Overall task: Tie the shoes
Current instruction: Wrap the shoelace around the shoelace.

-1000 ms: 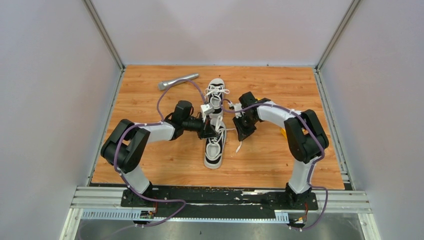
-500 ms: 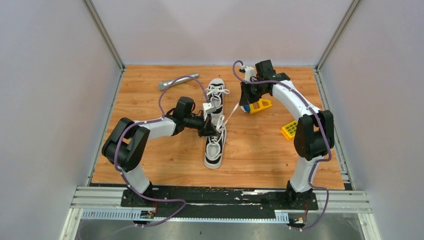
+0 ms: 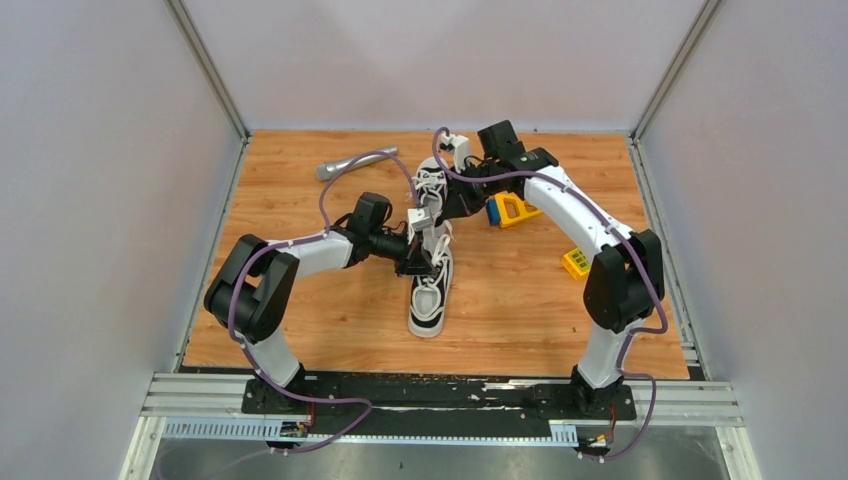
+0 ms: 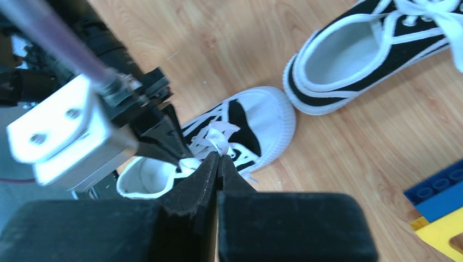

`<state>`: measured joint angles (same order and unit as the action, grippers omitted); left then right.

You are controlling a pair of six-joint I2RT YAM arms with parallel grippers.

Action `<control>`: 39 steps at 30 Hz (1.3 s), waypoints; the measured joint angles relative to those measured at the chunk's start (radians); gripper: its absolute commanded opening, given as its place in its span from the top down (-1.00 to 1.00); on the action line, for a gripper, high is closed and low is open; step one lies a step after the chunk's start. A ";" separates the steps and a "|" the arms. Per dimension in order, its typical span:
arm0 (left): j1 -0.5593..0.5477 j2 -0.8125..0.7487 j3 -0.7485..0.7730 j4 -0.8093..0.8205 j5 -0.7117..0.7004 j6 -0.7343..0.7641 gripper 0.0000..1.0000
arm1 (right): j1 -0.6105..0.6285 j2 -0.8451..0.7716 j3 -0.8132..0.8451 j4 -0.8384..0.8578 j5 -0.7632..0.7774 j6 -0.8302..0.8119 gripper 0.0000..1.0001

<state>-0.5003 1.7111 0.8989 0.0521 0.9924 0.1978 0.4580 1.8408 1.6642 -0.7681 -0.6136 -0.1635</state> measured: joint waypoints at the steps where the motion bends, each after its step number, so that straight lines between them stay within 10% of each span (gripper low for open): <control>1: 0.000 0.000 0.000 0.004 0.000 -0.009 1.00 | 0.003 -0.009 -0.007 0.000 -0.009 0.000 1.00; 26: 0.032 0.048 0.032 0.075 0.018 -0.269 1.00 | 0.032 -0.210 -0.374 -0.013 -0.226 -0.235 1.00; 39: 0.064 0.051 0.142 -0.265 0.091 0.004 1.00 | 0.038 -0.264 -0.485 -0.018 -0.234 -0.356 1.00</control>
<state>-0.4358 1.7622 1.0405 -0.2131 1.0836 0.2020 0.4961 1.5764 1.1793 -0.7856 -0.8478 -0.5190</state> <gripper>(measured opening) 0.050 0.009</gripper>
